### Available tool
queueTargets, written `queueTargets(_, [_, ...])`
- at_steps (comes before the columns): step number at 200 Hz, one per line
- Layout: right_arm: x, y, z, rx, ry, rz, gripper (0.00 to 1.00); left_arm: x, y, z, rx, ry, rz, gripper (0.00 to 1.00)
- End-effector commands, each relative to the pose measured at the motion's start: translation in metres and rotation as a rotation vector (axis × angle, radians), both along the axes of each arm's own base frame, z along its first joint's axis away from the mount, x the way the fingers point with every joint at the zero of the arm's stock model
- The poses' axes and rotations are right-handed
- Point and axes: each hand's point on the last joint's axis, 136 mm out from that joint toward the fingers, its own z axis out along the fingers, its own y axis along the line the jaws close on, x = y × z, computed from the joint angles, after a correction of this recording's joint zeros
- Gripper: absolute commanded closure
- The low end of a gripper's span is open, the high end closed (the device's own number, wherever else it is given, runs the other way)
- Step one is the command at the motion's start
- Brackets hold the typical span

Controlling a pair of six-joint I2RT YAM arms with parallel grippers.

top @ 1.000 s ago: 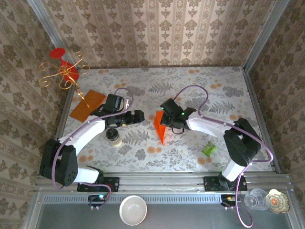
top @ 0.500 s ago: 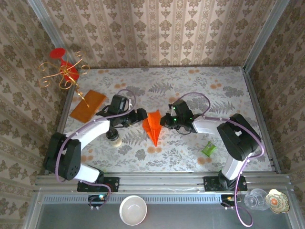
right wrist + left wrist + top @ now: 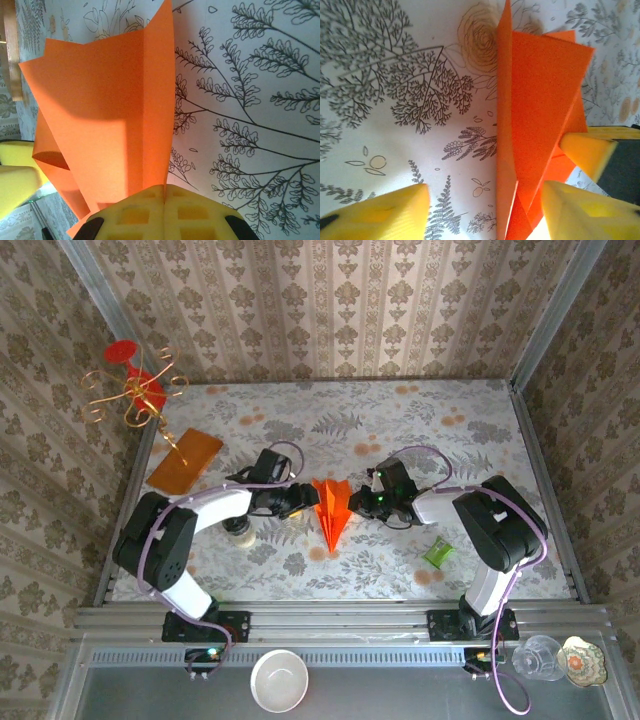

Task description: Fold a paper plane with a square sheet of paper (pick it up from the middle)

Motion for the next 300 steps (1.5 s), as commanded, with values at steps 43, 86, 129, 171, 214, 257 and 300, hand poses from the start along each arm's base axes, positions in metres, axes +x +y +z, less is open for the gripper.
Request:
queueTargets(43, [0.002,0.000,0.008,0.018,-0.025,0.008,0.97,0.011,-0.021,0.002,-0.039,0.017,-0.040,0.68])
queueTargets(86, [0.006,-0.008,0.018,0.003,-0.051,-0.018,0.97,0.015,-0.015,-0.001,0.006,0.017,-0.023,0.95])
queueTargets(129, [0.006,-0.014,0.027,-0.029,-0.071,-0.015,0.97,0.013,-0.001,0.004,0.041,-0.013,0.019,1.00])
queueTargets(171, [0.004,-0.019,0.009,-0.062,-0.025,-0.041,0.97,0.010,0.003,-0.004,0.049,0.005,0.053,1.00])
queueTargets(214, [0.001,-0.030,-0.007,-0.133,0.025,-0.075,0.97,0.009,0.008,-0.013,0.067,0.024,0.079,1.00])
queueTargets(257, [0.003,-0.028,-0.004,-0.154,0.032,-0.061,0.93,0.010,0.002,-0.010,0.041,0.017,0.056,1.00])
queueTargets(300, [0.000,-0.026,0.034,-0.195,-0.046,-0.032,0.69,0.011,-0.010,0.004,-0.011,-0.005,-0.006,1.00])
